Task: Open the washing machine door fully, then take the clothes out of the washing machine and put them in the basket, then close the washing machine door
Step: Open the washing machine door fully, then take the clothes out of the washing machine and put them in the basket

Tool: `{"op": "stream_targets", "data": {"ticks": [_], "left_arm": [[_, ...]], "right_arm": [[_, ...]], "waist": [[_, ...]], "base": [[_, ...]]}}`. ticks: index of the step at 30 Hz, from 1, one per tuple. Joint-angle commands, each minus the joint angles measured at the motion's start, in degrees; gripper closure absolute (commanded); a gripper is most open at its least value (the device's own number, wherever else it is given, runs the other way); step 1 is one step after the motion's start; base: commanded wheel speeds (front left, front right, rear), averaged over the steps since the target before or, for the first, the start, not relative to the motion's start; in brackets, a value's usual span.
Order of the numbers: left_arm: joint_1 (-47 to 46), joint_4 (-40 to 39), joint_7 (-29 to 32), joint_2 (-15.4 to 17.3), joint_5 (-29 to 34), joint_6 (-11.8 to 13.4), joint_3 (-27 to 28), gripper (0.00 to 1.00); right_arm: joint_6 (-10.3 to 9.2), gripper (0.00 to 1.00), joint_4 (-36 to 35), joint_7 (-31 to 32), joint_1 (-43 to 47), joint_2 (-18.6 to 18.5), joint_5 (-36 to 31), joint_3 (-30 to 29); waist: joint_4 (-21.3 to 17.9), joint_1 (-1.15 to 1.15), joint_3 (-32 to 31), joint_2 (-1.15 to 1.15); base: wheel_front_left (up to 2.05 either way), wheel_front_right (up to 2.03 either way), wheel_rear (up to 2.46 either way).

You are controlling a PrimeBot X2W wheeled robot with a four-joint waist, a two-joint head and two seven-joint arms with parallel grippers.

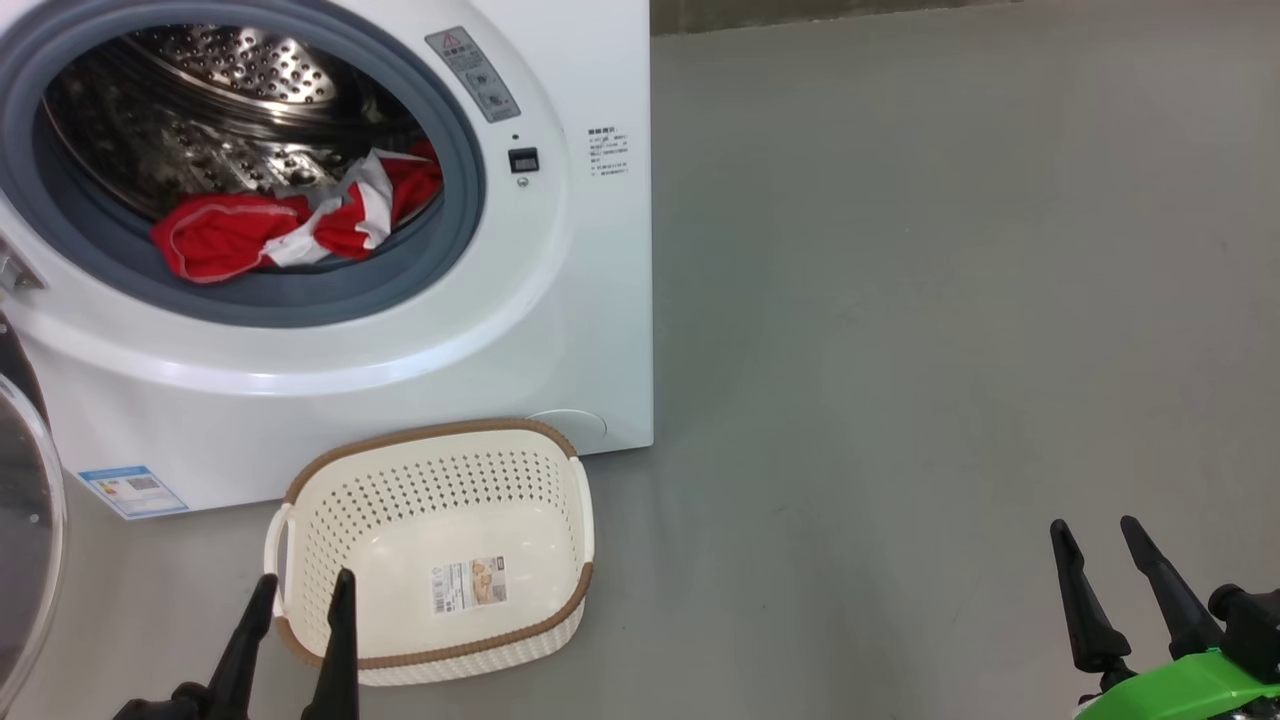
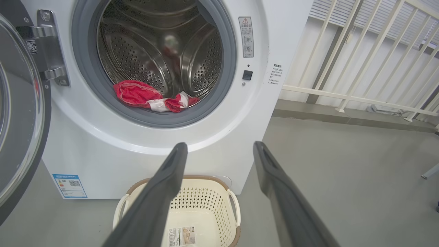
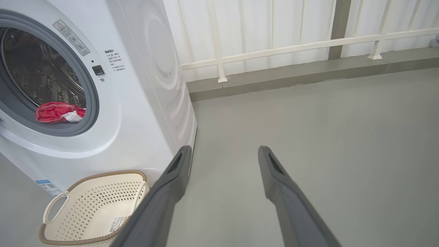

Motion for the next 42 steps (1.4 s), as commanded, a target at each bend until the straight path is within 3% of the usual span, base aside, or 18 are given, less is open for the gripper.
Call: {"op": "stream_targets", "data": {"ticks": [1, 21, 42], "left_arm": [[-1.28, -1.57, -0.29, 0.76, 0.38, -0.32, 1.95, 0.00], [-2.31, -1.33, -0.29, -0.07, 0.66, -0.32, 3.01, 0.00], [-4.25, -1.05, -0.29, -0.21, 0.32, -0.32, 3.10, 0.00]], "right_arm": [[0.37, 0.00, -1.62, -0.52, -1.00, -1.08, -0.88, 0.72], [0.37, 0.00, -1.70, -0.52, -1.83, -0.97, -1.16, 1.64], [0.37, 0.00, -1.71, -0.52, -2.89, -0.79, -0.99, 2.24]], "waist": [[0.05, 0.00, 0.16, 0.00], [1.05, 0.00, 0.62, 0.00], [1.39, 0.00, 2.02, 0.00]], "base": [[0.00, 0.00, 0.00], [0.02, -0.02, 0.00], [0.74, -0.74, 0.00]]}}
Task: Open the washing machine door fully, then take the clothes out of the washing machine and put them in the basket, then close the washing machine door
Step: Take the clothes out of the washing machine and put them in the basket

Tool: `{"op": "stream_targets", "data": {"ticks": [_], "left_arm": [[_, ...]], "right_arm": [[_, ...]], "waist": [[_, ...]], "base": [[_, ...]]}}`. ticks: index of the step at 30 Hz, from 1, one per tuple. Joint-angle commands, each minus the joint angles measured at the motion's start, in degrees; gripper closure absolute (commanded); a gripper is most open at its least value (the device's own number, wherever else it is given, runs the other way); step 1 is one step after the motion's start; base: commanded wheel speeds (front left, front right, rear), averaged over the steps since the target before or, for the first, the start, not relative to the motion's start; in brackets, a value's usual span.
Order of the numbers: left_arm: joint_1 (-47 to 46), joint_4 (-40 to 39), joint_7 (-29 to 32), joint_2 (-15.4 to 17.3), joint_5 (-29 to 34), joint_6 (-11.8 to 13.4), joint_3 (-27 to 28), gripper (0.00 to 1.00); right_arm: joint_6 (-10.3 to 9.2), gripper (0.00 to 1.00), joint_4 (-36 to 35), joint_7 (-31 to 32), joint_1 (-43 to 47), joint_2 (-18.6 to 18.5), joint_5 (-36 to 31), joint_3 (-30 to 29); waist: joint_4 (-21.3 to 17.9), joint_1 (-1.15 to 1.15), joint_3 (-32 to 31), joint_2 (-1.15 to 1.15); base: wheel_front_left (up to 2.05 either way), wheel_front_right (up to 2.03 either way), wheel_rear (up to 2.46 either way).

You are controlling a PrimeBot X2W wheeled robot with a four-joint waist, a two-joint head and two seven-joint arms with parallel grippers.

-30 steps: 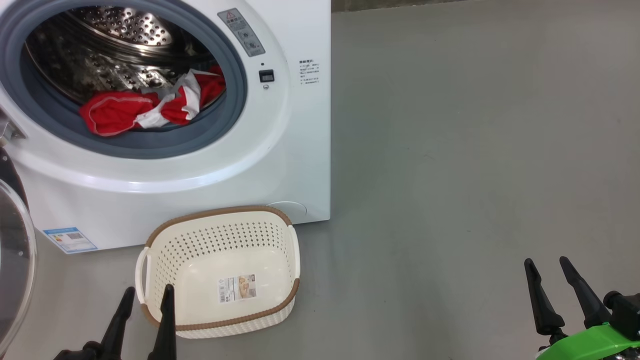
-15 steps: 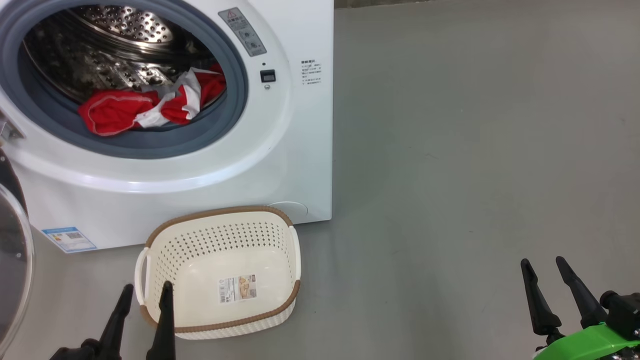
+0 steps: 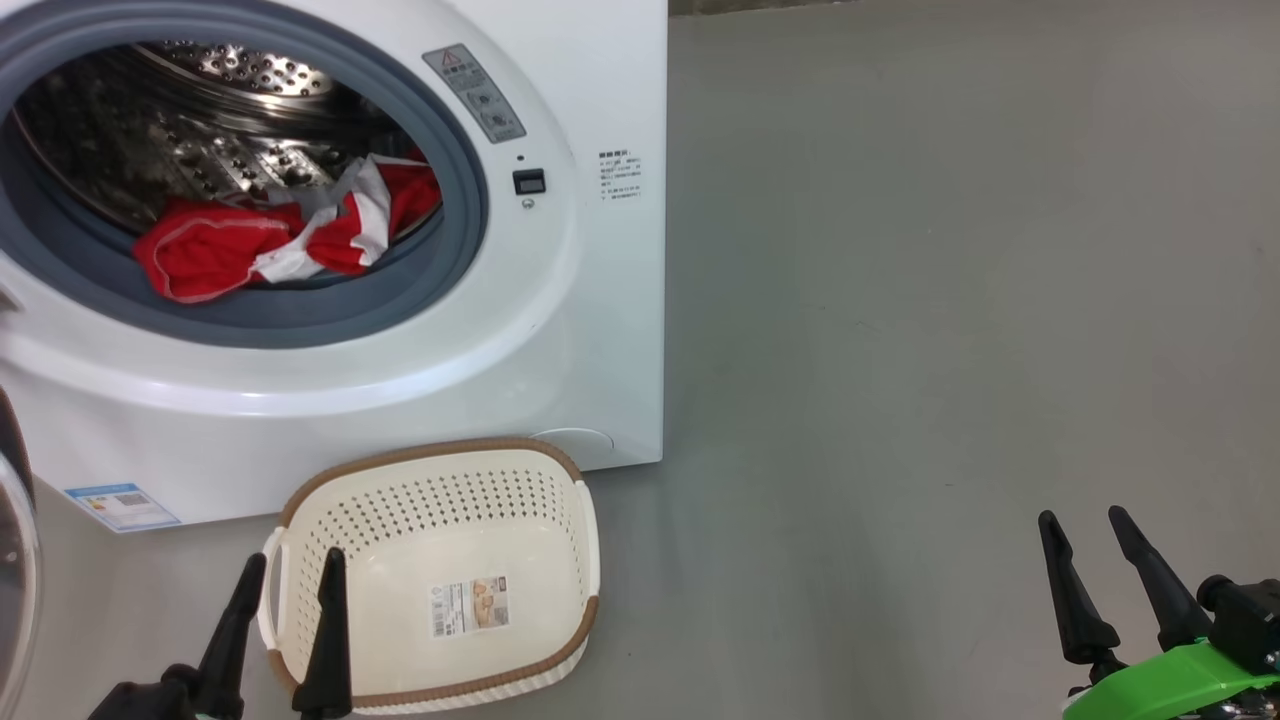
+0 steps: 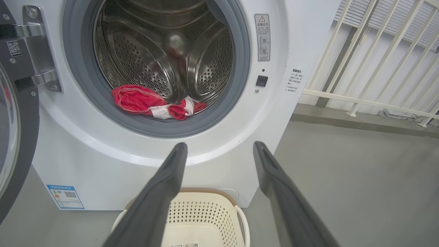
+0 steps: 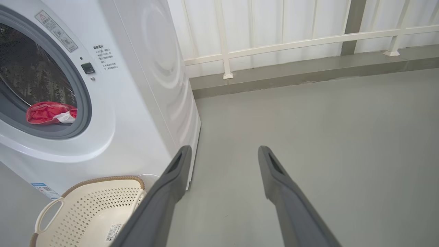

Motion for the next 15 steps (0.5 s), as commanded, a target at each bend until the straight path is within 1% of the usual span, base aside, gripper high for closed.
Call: {"op": "stream_targets", "data": {"ticks": [1, 15], "left_arm": [[-2.69, -1.23, -0.29, 0.55, -0.14, -0.32, 1.73, 0.00], [-3.62, -0.34, -0.29, 0.69, -0.31, -0.32, 1.52, 0.00]], "right_arm": [[0.37, 0.00, -1.50, -0.52, -2.02, -1.01, -0.63, 1.37], [0.37, 0.00, -1.16, -0.52, -2.41, -1.01, -0.53, 1.72]], "waist": [[0.06, 0.00, 0.09, 0.00], [0.16, 0.00, 0.26, 0.00]], "base": [[0.80, -0.80, 0.00], [0.83, -0.83, 0.00]]}}
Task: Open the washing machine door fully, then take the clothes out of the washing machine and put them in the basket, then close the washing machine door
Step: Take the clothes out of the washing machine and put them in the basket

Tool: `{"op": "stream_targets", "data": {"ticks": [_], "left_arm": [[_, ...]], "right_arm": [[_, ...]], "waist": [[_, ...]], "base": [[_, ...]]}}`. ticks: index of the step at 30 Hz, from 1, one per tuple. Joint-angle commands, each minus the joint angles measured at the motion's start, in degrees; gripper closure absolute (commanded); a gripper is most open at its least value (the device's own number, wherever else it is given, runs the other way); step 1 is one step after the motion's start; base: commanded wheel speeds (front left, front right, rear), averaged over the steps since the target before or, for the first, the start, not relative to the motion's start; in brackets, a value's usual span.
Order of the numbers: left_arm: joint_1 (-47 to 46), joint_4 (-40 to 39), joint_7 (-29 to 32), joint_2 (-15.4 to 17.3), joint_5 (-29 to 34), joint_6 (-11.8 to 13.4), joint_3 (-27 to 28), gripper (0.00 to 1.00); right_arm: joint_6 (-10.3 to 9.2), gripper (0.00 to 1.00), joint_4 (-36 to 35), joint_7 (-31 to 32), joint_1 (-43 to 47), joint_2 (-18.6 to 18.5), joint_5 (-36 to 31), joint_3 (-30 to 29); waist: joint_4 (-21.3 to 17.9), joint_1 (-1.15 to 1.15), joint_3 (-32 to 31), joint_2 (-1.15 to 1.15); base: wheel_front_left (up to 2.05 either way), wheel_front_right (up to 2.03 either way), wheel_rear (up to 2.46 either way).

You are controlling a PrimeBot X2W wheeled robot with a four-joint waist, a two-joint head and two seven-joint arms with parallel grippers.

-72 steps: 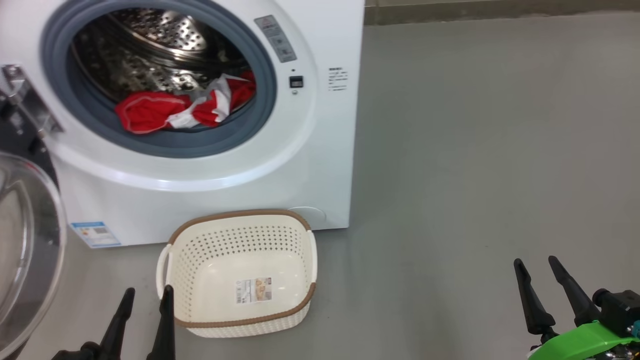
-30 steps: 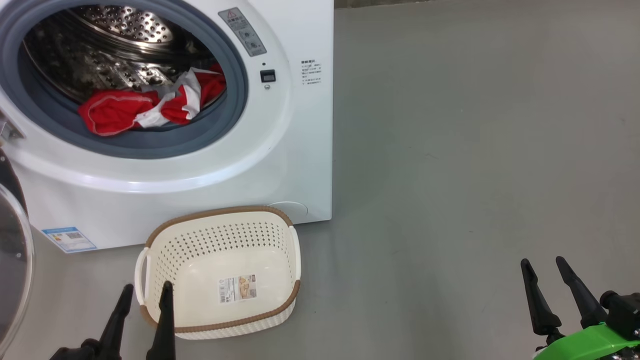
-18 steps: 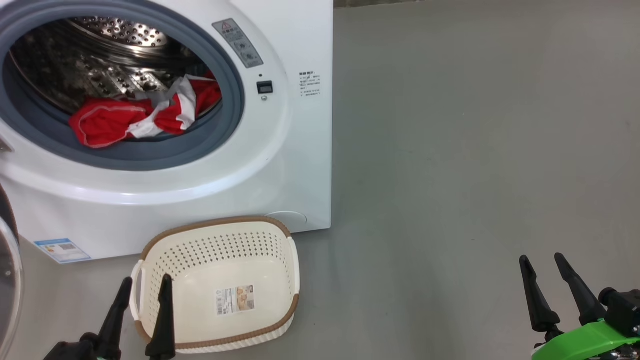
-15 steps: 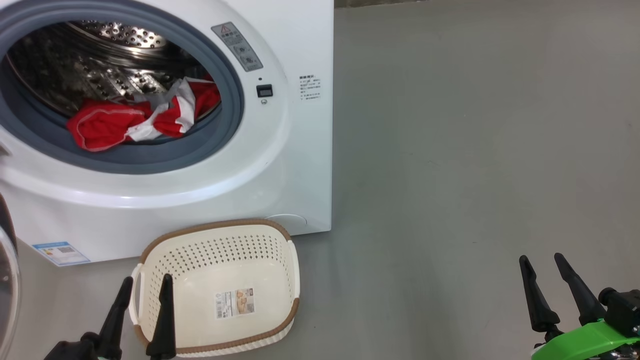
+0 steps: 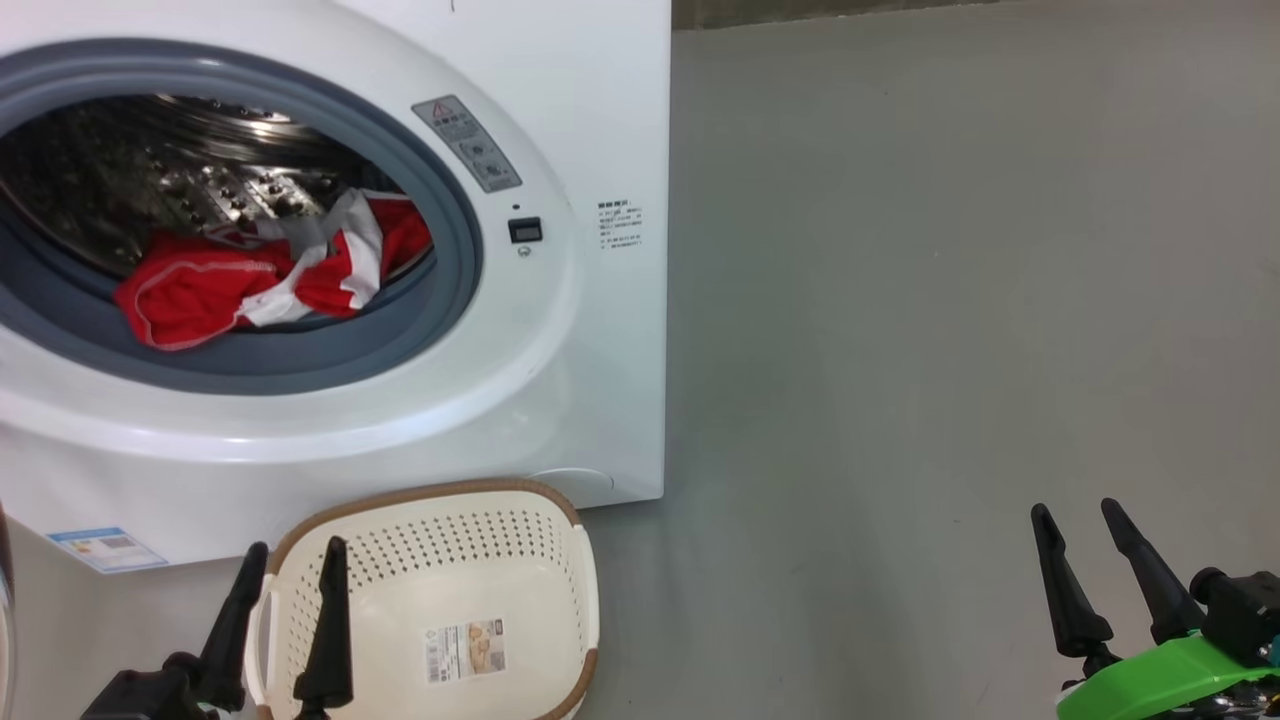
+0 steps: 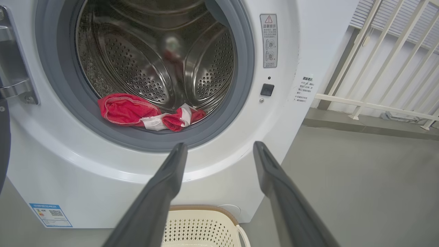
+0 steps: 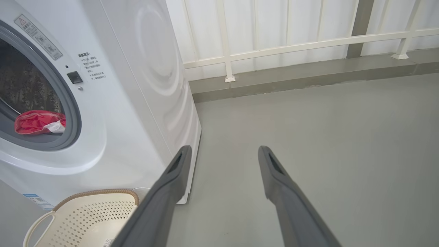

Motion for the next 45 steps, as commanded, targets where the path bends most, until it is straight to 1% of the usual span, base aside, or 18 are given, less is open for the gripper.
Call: {"op": "stream_targets", "data": {"ticks": [1, 15, 21, 25, 27, 28, 30, 37, 45], "left_arm": [[-2.28, -0.96, -0.29, 0.69, -0.14, -0.32, 1.78, 0.00], [-2.20, -0.56, -0.29, 0.46, 0.96, -0.32, 1.58, 0.00], [-3.72, 0.79, -0.29, 0.42, 2.10, -0.32, 0.88, 0.00], [-9.52, 2.81, -0.29, 1.29, 3.04, -0.32, 0.34, 0.00], [-12.90, 4.52, -0.29, 1.59, 4.18, -0.32, 0.87, 0.00], [-12.90, 4.52, -0.29, 1.59, 4.18, -0.32, 0.87, 0.00], [-16.92, 7.14, -0.29, 1.78, 5.51, -0.32, 1.63, 0.00], [-32.10, 20.22, -0.29, 5.16, 8.74, -0.20, 3.75, 0.00], [-45.94, 33.43, -0.29, 10.33, 10.32, -0.23, 3.86, 0.00]], "right_arm": [[0.37, 0.00, -1.18, -0.52, -1.61, -1.07, -0.51, 1.24], [0.37, 0.00, -1.33, -0.52, -1.35, -1.16, -0.38, 1.57], [0.37, 0.00, -1.54, -0.52, -2.25, -1.03, -0.42, 1.97], [0.37, 0.00, -1.87, -0.52, -4.11, -0.93, -0.38, 2.80], [0.37, 0.00, -1.97, -0.52, -5.01, -0.95, -0.31, 3.07], [0.37, 0.00, -1.97, -0.52, -5.01, -0.95, -0.31, 3.07], [0.37, 0.00, -2.08, -0.52, -5.89, -0.85, -0.26, 3.26], [0.37, 0.00, -2.42, -0.52, -8.88, 0.23, -0.13, 3.64], [0.37, 0.00, -2.71, -0.52, -11.52, 1.42, 0.01, 3.99]], "waist": [[0.00, 0.00, -0.07, 0.00], [0.02, 0.00, 0.22, 0.00], [-0.22, 0.00, 1.95, 0.00], [-1.00, 0.00, 5.06, 0.00], [-1.42, 0.00, 6.75, 0.00], [-1.42, 0.00, 6.75, 0.00], [-1.93, 0.00, 8.47, 0.00], [-4.54, 0.00, 14.31, 0.00], [-7.53, 0.00, 19.25, 0.00]], "base": [[0.73, -0.73, 0.00], [0.12, -0.12, 0.00], [0.00, 0.00, 0.00], [0.00, 0.00, 0.00], [0.00, 0.00, 0.00], [0.00, 0.00, 0.00], [0.00, 0.00, 0.00], [0.00, 0.00, 0.00], [0.00, 0.00, 0.00]]}}
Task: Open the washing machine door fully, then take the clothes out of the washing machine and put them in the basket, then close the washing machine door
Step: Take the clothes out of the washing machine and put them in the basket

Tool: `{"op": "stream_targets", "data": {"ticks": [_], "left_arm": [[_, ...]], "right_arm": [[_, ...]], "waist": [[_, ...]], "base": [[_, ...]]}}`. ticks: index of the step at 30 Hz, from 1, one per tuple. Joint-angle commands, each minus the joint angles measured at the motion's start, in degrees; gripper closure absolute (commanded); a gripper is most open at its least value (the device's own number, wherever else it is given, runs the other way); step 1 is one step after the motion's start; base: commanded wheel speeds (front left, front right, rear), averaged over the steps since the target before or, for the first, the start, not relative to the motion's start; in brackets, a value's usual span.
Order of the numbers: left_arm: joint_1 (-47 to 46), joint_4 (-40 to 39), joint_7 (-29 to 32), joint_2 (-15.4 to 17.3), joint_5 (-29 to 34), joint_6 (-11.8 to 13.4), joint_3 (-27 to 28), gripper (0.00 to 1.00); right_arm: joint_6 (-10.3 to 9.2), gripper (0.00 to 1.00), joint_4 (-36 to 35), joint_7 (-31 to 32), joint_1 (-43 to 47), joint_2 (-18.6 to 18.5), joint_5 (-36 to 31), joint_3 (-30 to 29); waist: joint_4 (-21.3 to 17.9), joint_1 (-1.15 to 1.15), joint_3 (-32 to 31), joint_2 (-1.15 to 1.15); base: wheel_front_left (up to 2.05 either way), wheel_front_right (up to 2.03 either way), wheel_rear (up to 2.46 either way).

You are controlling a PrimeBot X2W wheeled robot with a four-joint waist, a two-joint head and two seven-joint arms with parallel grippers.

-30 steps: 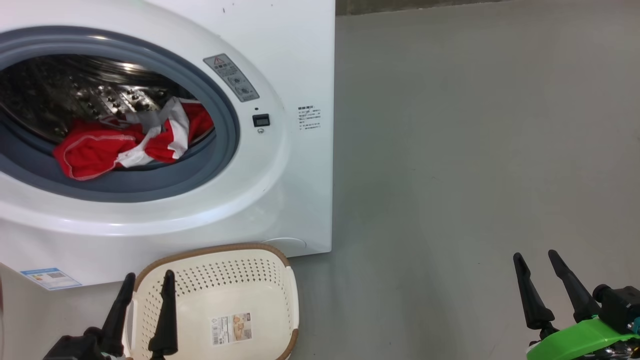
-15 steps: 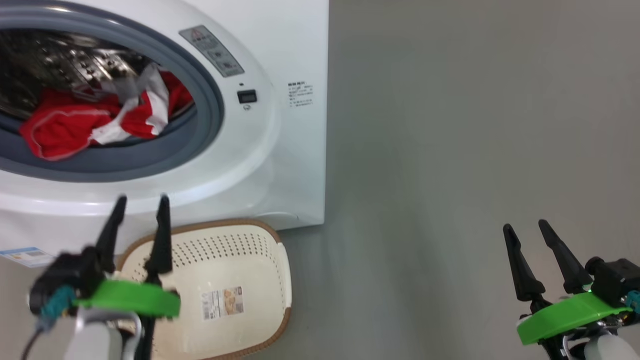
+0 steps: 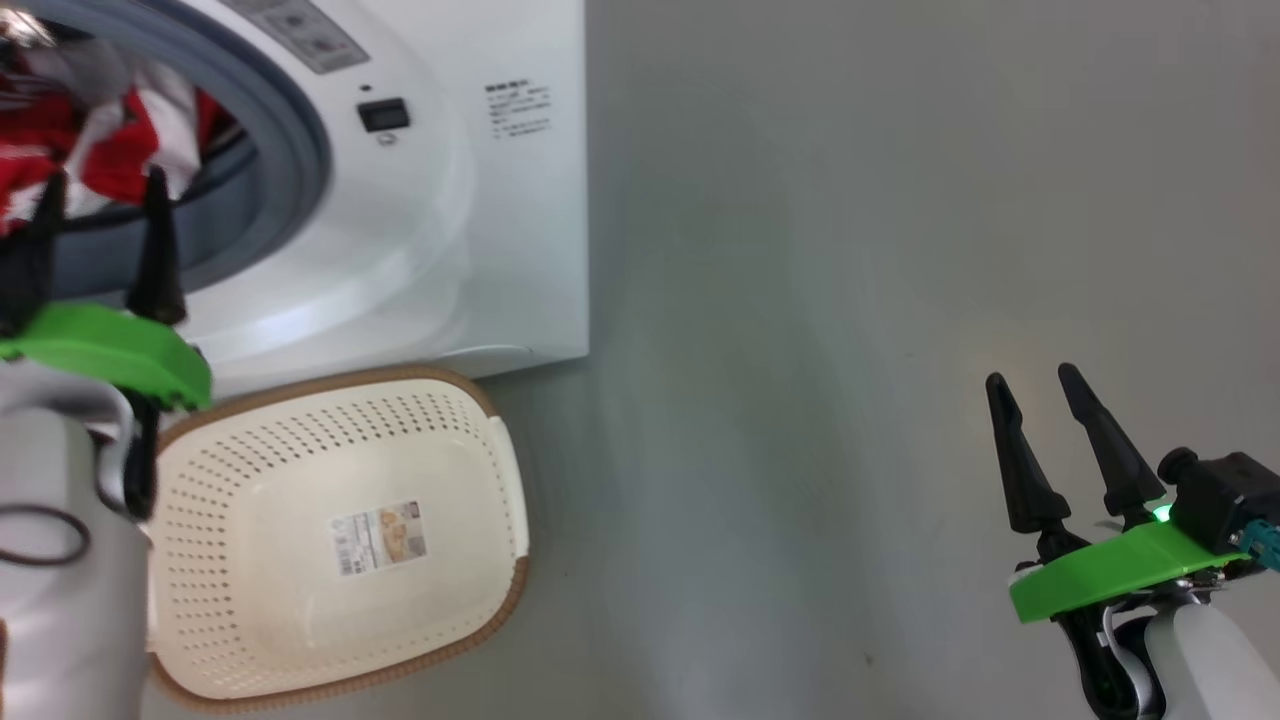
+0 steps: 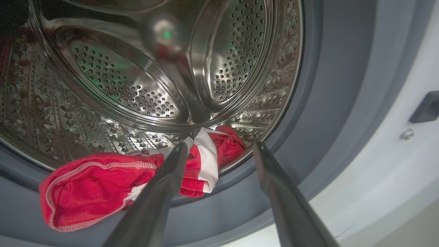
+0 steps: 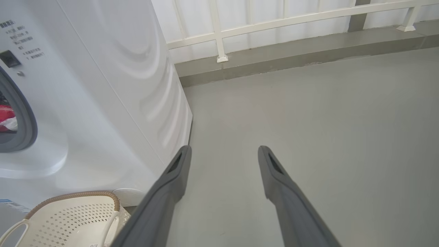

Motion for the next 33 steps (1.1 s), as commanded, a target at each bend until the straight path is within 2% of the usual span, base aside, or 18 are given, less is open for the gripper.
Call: {"op": "stream_targets", "data": {"ticks": [1, 10, 21, 33], "left_arm": [[-1.85, -0.24, -0.29, 3.04, 0.33, -0.23, 1.58, 0.00], [-10.93, 11.47, -0.29, 8.12, 0.50, -0.26, 1.72, 0.00], [-16.89, 22.01, -0.29, 13.41, 1.62, 1.08, 0.90, 0.00], [-19.78, 26.32, -0.29, 14.00, 2.10, 0.65, -1.55, 0.00]], "right_arm": [[0.37, 0.00, -1.44, -0.37, -0.92, -0.45, 0.00, 1.28], [0.37, 0.00, -1.58, -0.37, -2.50, 0.18, 0.15, 2.41], [0.37, 0.00, -2.03, -0.37, -3.69, 0.46, 0.33, 3.95], [0.37, 0.00, -2.73, -0.37, -3.93, 0.70, 0.27, 3.96]], "waist": [[-2.51, 0.00, 2.87, 0.00], [-5.14, 0.00, 5.46, 0.00], [-8.38, 0.00, 8.77, 0.00], [-9.37, 0.00, 10.07, 0.00]], "base": [[0.00, 0.00, 0.00], [0.00, 0.00, 0.00], [0.00, 0.00, 0.00], [0.00, 0.00, 0.00]]}}
